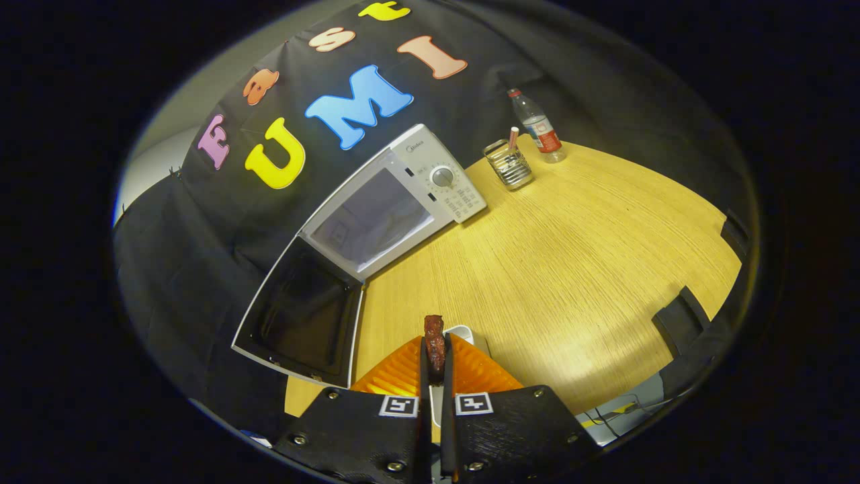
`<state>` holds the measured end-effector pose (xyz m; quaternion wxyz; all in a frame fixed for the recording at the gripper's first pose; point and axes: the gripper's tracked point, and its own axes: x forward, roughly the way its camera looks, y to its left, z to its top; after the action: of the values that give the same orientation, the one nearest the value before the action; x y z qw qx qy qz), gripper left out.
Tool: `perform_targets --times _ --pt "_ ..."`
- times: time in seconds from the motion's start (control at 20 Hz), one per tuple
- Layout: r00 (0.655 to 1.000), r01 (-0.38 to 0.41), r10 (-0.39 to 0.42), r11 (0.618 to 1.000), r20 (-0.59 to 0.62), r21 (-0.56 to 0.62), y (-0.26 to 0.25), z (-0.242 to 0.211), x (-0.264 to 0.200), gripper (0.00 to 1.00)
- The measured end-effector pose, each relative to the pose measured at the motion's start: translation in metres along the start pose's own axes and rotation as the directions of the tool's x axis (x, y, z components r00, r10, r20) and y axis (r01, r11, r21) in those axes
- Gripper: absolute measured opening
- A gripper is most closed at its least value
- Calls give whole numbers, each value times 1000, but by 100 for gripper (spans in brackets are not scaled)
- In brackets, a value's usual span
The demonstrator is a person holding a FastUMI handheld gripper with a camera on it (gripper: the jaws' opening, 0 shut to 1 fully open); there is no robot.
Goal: Open the microwave, put the food inside, and close the microwave door.
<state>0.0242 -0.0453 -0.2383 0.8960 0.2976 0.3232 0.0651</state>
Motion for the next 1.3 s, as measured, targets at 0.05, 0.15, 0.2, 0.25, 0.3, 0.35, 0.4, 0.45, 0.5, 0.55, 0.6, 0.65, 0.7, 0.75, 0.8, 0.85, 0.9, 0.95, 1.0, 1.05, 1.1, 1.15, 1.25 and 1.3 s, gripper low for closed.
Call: perform_targets --times 0.05,0.15,0.2,0.25,0.3,0.35,0.4,0.45,0.5,0.55,0.6,0.65,0.7,0.75,0.8,0.85,0.9,0.95,1.0,1.05,1.1,1.15,1.25,1.3 --pt "1000 -9 9 1000 4 -10 8 7 1 6" --pt "999 -29 29 999 19 -40 24 21 8 6" --pt "999 -35 37 998 30 -58 31 28 13 6" --pt "998 -43 46 997 37 -70 40 34 18 6" --pt "997 -55 59 995 42 -77 48 39 23 6" --pt "996 -71 75 994 44 -80 56 43 29 6" --pt "995 -85 89 993 47 -84 65 46 34 6" --pt "994 -95 99 992 49 -87 71 48 40 6" --pt "993 -105 110 990 52 -91 77 53 45 6" --pt "991 -117 123 989 56 -95 83 55 52 6" --pt "989 -128 134 987 60 -94 90 58 59 6" --pt "987 -140 146 986 63 -93 96 59 68 6" --pt "986 -149 156 985 64 -92 102 60 76 6" --pt "985 -156 162 983 63 -92 107 62 84 6" --pt "984 -158 165 983 66 -96 111 63 93 6" --pt "984 -158 165 982 68 -105 114 65 100 6" --pt "984 -156 165 981 71 -114 117 67 107 6" --pt "983 -156 166 980 75 -121 118 69 115 6" --pt "983 -159 169 980 74 -122 121 70 122 6" --pt "982 -163 173 980 78 -118 124 72 129 6" --pt "981 -169 179 979 80 -111 127 73 135 6" --pt "979 -177 186 978 80 -107 129 74 141 6" --pt "977 -178 188 979 96 -103 131 78 154 6" --pt "977 -176 186 979 104 -100 131 80 160 6"
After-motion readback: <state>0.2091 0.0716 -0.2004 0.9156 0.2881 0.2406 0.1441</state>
